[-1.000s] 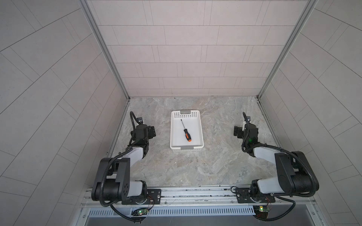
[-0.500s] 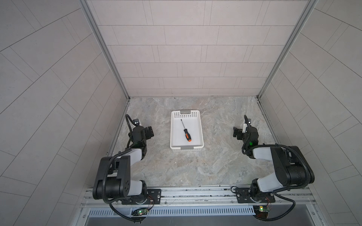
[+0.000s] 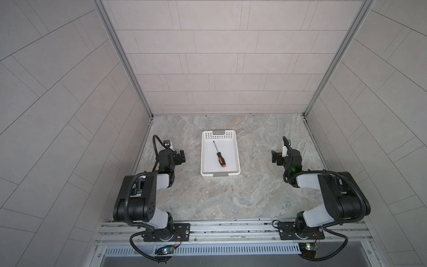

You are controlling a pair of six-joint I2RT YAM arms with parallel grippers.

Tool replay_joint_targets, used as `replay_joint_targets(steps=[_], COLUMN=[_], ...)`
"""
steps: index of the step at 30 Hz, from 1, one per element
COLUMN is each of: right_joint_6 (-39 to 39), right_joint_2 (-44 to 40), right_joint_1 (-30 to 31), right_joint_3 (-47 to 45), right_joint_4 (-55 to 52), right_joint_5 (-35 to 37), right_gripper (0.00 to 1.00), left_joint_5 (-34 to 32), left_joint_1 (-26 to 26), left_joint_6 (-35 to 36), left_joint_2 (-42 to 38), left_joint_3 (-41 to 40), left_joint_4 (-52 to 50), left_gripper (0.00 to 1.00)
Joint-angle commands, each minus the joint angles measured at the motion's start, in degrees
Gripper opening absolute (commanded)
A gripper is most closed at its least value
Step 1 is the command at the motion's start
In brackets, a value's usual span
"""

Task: Put the screwdriver in the bin
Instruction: Reset both arms

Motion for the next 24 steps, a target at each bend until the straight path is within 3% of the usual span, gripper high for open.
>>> replay_joint_targets(steps=[1, 24], right_joint_6=[-1.3, -0.9], right_joint_2=[0.1, 0.4], right_joint_1=[0.4, 0.0], right_joint_3=[-0.4, 0.7], right_joint_4=[1.9, 0.2], right_joint_5=[0.6, 0.3], right_gripper=[1.00, 1.00], left_joint_5=[-1.5, -1.7], left_joint_1=[-0.7, -1.3], left_joint_6=[2.0, 2.4], left_joint_2=[-0.1, 0.0], left_joint_3=[2.0, 1.5], left_joint_4=[-2.1, -0.7], left_gripper=[1.00, 1.00])
